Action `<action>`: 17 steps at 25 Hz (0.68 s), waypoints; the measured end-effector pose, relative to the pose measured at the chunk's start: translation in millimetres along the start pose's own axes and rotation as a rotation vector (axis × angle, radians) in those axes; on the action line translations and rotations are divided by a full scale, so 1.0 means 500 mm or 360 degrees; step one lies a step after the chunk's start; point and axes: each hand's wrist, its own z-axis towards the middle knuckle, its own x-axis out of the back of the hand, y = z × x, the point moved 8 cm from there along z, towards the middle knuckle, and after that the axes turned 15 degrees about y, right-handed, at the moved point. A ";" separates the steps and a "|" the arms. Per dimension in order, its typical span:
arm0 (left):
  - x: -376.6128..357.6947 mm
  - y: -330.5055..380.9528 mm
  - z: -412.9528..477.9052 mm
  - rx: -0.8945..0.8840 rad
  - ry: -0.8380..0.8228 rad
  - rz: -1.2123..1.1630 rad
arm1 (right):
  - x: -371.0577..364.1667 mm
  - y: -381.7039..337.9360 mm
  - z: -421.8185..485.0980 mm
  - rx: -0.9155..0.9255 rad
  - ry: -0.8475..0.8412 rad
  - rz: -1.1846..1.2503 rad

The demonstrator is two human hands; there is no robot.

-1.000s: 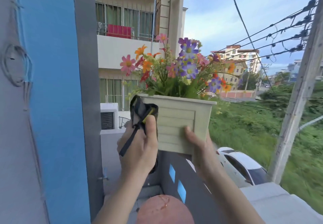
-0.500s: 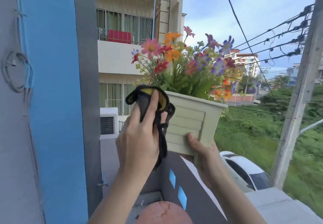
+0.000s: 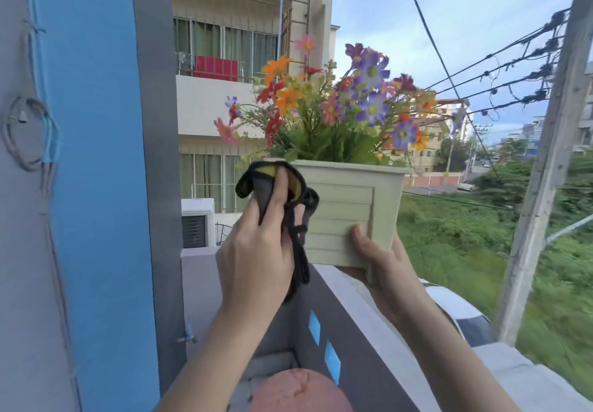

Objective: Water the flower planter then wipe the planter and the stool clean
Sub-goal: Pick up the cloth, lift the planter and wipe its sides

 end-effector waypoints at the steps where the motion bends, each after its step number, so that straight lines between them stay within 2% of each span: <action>1: 0.000 0.002 0.014 0.0022 0.0035 -0.0026 | -0.002 0.006 -0.002 -0.0014 -0.0003 0.0012; 3: -0.004 0.005 -0.008 -0.0048 0.0011 -0.0006 | -0.001 0.004 -0.001 -0.0014 -0.0015 0.0055; 6: -0.003 0.002 -0.131 -0.0272 -0.0087 0.0123 | 0.013 -0.012 0.010 -0.0061 0.0005 0.0131; 8: -0.010 -0.007 -0.162 -0.0261 -0.0141 -0.0074 | 0.027 -0.013 0.021 -0.0110 -0.0014 0.0215; 10: -0.021 -0.013 -0.121 0.0052 -0.0167 -0.0598 | 0.032 -0.003 0.024 -0.0181 -0.0058 0.0264; 12: -0.044 -0.021 -0.068 0.0538 -0.0240 -0.1100 | 0.031 0.018 0.024 -0.0292 -0.0089 0.0316; 15: -0.087 -0.063 -0.066 0.1149 -0.0472 -0.1027 | 0.039 0.043 0.027 -0.0432 -0.0120 0.0496; 17: -0.093 -0.080 -0.108 0.1397 -0.0644 -0.0883 | 0.046 0.048 0.027 -0.0456 -0.0099 0.0501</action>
